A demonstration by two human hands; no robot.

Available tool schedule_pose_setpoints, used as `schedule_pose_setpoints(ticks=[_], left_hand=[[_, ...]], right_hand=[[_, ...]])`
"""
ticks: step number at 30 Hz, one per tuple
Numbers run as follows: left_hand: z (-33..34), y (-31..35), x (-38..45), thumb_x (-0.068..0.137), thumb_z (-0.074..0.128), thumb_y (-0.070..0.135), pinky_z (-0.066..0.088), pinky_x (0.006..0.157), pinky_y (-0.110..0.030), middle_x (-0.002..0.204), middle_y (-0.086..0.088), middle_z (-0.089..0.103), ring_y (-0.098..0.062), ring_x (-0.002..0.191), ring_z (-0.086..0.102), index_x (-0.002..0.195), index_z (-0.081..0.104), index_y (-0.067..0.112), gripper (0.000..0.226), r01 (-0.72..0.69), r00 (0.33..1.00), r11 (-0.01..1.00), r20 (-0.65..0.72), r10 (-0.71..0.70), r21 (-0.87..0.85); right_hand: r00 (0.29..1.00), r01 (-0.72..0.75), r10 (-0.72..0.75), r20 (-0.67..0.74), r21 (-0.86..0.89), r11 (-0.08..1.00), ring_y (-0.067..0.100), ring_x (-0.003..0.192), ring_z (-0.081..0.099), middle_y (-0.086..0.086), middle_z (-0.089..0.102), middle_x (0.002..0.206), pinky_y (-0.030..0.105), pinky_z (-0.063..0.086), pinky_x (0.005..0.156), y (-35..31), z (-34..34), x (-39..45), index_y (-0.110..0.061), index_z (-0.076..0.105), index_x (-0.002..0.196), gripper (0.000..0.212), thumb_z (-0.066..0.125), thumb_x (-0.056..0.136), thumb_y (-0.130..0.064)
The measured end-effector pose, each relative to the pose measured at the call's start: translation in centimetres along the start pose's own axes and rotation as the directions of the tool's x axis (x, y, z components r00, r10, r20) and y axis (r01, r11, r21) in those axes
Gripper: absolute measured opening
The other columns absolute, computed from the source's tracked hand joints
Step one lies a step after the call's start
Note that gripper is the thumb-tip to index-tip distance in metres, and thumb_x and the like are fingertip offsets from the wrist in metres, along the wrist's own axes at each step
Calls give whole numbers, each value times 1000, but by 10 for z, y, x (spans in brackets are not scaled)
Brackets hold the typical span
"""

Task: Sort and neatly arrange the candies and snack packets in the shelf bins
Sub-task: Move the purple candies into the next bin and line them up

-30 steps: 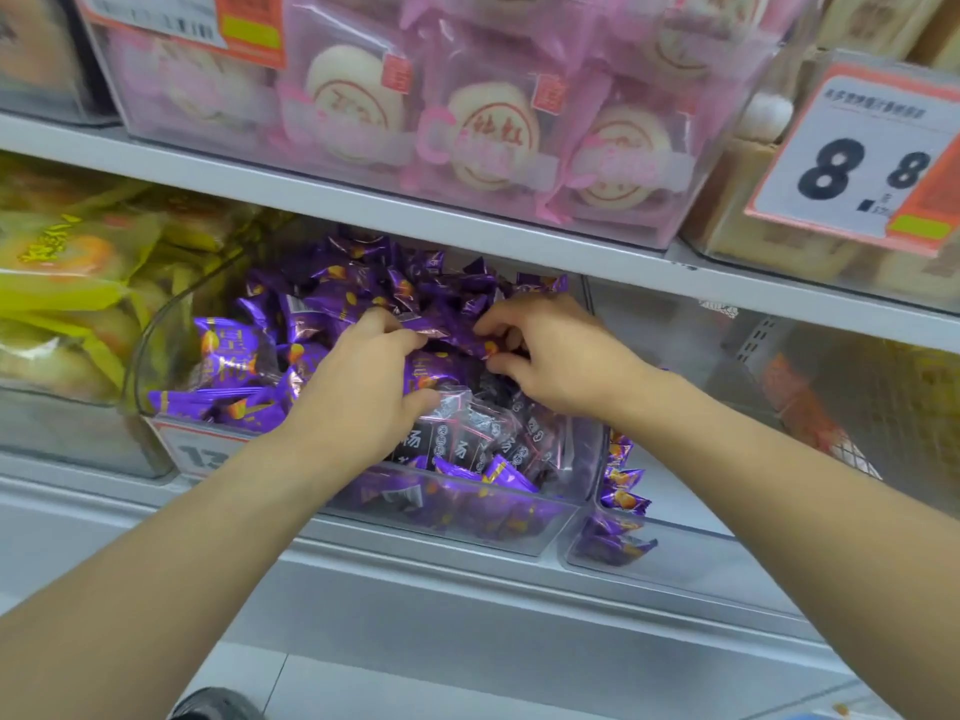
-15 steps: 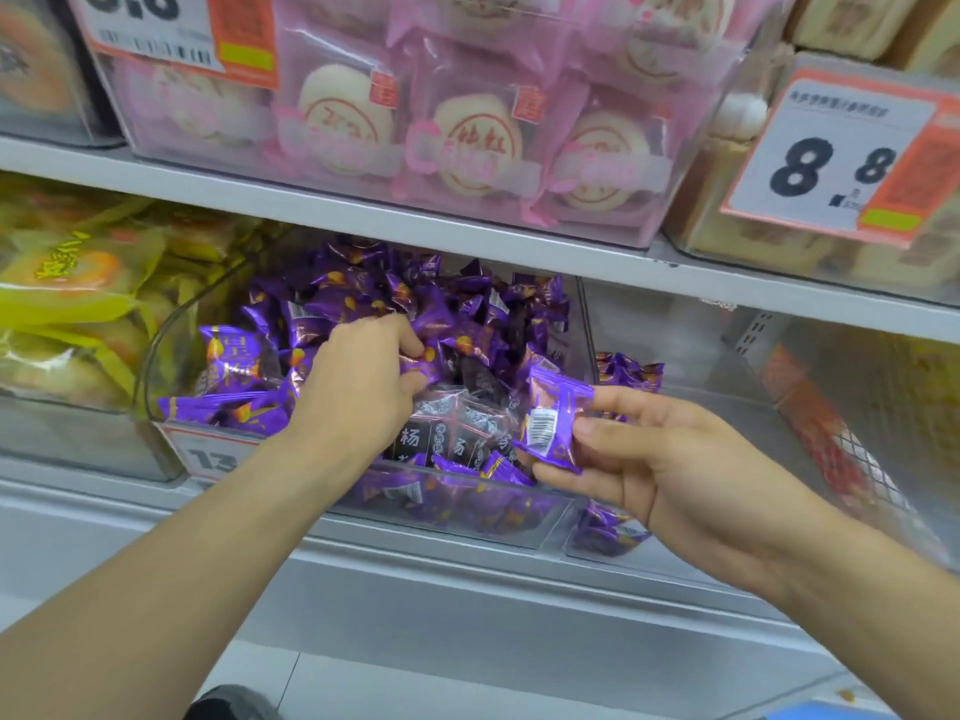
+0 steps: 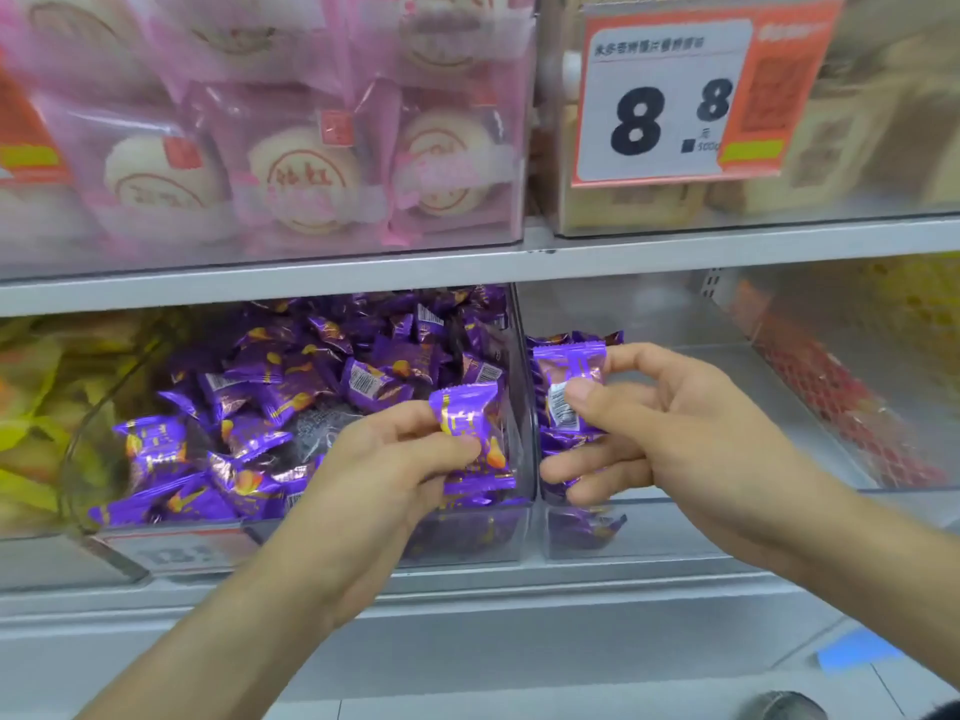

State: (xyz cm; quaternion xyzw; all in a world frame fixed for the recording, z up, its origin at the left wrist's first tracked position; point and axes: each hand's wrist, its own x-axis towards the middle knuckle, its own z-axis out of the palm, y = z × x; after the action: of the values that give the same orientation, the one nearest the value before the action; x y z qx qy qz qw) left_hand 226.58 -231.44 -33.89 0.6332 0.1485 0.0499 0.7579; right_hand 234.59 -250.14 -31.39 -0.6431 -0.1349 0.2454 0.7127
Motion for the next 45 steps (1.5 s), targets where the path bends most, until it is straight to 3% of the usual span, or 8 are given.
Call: schedule_pose_setpoints(ticks=[6,13,17,23,28,32,39,45], left_hand=[[19,-7,2,81,65,21,57,90,-48,96,-18,75,-32,90,73,105,70,1,31,-24,1000,999,-14,25,35],[32,-5,2,80,64,28,57,87,-53,93,-16,76,-31,85,74,110,67,10,35,-104,989,992,-102,110,66],[35,-1,-1,80,63,37,56,89,-51,97,-17,75,-38,95,71,107,68,8,39,-94,991,996,-93,94,2],[35,-1,-5,73,69,21,49,59,-13,92,-6,77,-9,70,70,108,64,9,37,-252,966,964,-40,255,81],[33,2,-6,74,68,15,49,60,-14,92,-10,77,-11,68,69,106,63,6,34,-322,945,945,-42,324,52],[34,4,-7,76,66,12,50,58,-15,89,-12,77,-11,64,68,107,64,5,32,-319,944,948,-85,319,18],[32,5,-3,95,55,12,62,76,-37,99,-19,74,-29,84,72,107,66,3,18,-177,967,973,-209,144,-148],[34,5,-7,92,56,4,61,74,-32,94,-20,75,-26,81,74,106,68,-1,19,-165,973,975,-183,138,-147]], right_hand=[[979,201,-195,52,-269,942,26,78,71,10,70,98,41,62,75,10,-9,-1,-15,68,101,27,75,82,2],[977,214,-207,53,-199,956,17,85,74,2,77,88,31,57,89,13,-12,2,-22,75,103,27,63,91,-2],[968,246,-250,9,-224,943,23,83,68,4,71,102,55,58,80,15,-13,2,-23,73,101,34,82,72,-7],[978,209,-204,45,-196,958,20,74,66,11,69,98,53,60,74,13,-13,0,-16,70,102,57,91,49,-15],[982,166,-154,107,-120,979,18,56,63,9,70,72,27,56,55,9,-15,2,-9,72,84,37,86,50,-15],[983,126,-123,134,-19,992,17,54,61,16,69,79,26,53,51,7,-13,2,-14,73,76,18,80,60,-18],[996,17,-32,85,173,985,26,62,69,18,68,74,28,57,58,4,-13,1,-5,59,88,25,73,69,-10],[992,82,-89,87,76,994,27,57,71,16,65,62,26,53,45,9,-3,-4,-6,60,78,32,80,54,-14]])
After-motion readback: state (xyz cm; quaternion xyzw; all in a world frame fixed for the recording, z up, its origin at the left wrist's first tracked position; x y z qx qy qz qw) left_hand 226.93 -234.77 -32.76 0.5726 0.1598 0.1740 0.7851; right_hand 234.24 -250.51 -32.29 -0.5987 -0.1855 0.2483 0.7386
